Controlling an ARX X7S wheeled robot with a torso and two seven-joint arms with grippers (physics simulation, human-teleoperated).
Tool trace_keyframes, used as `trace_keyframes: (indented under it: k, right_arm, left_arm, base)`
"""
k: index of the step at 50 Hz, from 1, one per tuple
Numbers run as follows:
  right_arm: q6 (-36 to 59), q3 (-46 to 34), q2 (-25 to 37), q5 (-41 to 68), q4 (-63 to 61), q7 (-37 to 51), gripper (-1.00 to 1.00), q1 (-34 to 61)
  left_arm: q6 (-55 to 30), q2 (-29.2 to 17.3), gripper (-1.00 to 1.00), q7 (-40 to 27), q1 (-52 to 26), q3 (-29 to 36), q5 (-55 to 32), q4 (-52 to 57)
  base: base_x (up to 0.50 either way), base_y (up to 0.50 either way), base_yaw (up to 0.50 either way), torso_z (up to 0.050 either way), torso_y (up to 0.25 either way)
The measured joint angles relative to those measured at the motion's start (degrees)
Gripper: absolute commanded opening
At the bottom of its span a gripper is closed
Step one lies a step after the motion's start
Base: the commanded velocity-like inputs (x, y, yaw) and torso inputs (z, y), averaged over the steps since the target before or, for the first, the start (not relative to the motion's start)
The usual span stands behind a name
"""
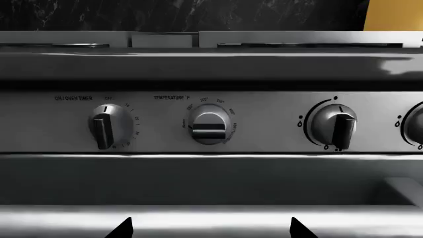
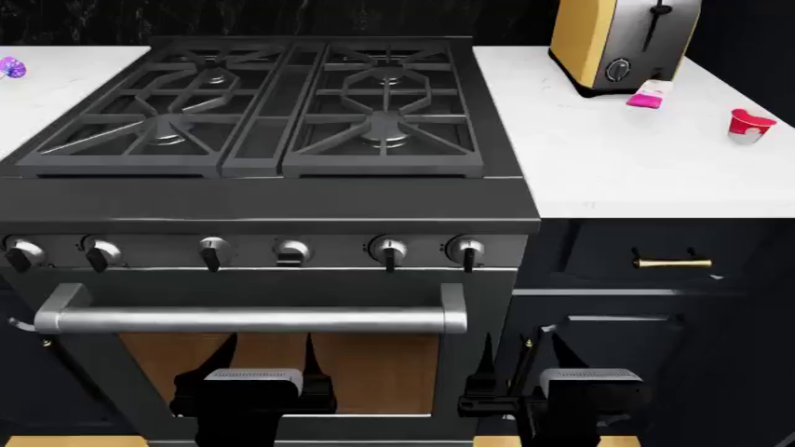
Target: Close the microwave door
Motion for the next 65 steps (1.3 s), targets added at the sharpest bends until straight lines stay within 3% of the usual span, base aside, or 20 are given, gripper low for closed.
trace_keyframes:
  k: [28,36,46,50,58,65]
  right_arm:
    - [-1.4,-3.3,2.8,3.8,0.5,4.3,1.0,0.1]
    - [2.9,-3.8,3.7,6.3,-7.6,5.6,1.0,-0.1]
    - [10.8,-4.4,5.7,7.4,-20.8,8.0,1.0,0.9]
    - [20.3,-3.6,7.0,9.4,-30.1,9.4,1.0,5.6]
    - [52.4,0.7,9.2,17.8,-45.8,12.9,1.0,24.8]
    - [71.2,6.0,14.2,43.0,-48.8,29.6,1.0,44.4]
  left_arm:
    - [-1.2,-3.6,1.0,-4.2,1.5,3.8,-2.0,5.3]
    - [-9.9,-4.8,1.0,-5.2,0.6,3.9,-3.4,15.4]
    - [-28.2,-5.8,1.0,-6.9,-6.5,3.4,-6.7,32.4]
    - [-37.2,-5.7,1.0,-7.7,-11.7,2.1,-9.0,38.8]
    - [-56.6,-4.5,1.0,-9.4,-26.6,-3.3,-14.8,49.1]
    - [-71.4,-4.7,1.0,-15.3,-41.8,-11.4,-27.6,54.5]
  base:
    - [0.0,0.0,0.0,0.0,0.0]
    - [0.0,0.0,0.0,0.0,0.0]
    - [0.0,0.0,0.0,0.0,0.0]
    - [0.0,0.0,0.0,0.0,0.0]
    - [0.0,0.0,0.0,0.0,0.0]
    - [0.0,0.0,0.0,0.0,0.0]
